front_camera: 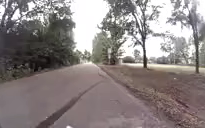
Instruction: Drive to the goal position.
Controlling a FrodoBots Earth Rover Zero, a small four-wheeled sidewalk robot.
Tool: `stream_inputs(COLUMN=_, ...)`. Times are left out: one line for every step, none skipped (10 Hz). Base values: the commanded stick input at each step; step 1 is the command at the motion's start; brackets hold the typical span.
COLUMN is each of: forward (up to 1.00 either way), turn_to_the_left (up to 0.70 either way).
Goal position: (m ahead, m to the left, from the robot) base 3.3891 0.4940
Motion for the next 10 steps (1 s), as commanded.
stream_inputs(forward=1.00, turn_to_the_left=0.01)
stream_inputs(forward=1.00, turn_to_the_left=0.01)
stream_inputs(forward=1.00, turn_to_the_left=0.01)
stream_inputs(forward=1.00, turn_to_the_left=0.01)
stream_inputs(forward=1.00, turn_to_the_left=0.01)
stream_inputs(forward=1.00, turn_to_the_left=0.01)
stream_inputs(forward=1.00, turn_to_the_left=0.01)
stream_inputs(forward=1.00, turn_to_the_left=0.01)
stream_inputs(forward=1.00, turn_to_the_left=0.01)
stream_inputs(forward=1.00, turn_to_the_left=0.01)
